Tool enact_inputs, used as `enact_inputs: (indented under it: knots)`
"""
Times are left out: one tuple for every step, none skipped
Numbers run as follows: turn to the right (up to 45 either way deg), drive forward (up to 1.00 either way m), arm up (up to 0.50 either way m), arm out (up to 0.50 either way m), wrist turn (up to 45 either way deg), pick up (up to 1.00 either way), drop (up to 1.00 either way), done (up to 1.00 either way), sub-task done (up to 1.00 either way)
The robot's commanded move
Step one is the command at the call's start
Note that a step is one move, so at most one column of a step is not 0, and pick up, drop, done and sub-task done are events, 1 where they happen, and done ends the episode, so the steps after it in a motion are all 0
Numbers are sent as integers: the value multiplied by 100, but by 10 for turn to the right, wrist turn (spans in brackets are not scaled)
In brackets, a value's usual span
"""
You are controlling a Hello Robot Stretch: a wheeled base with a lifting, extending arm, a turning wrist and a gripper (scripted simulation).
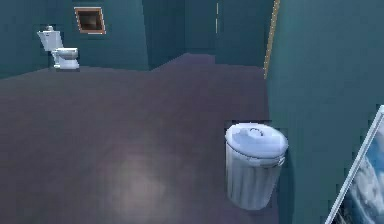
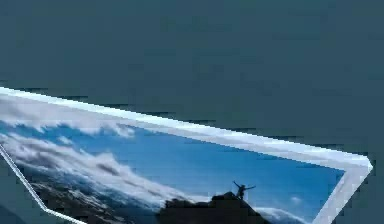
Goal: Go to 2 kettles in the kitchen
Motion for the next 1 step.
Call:
enact_inputs:
  knots:
    - [0, 100, 0, 0, 0, 0, 0, 0, 0]
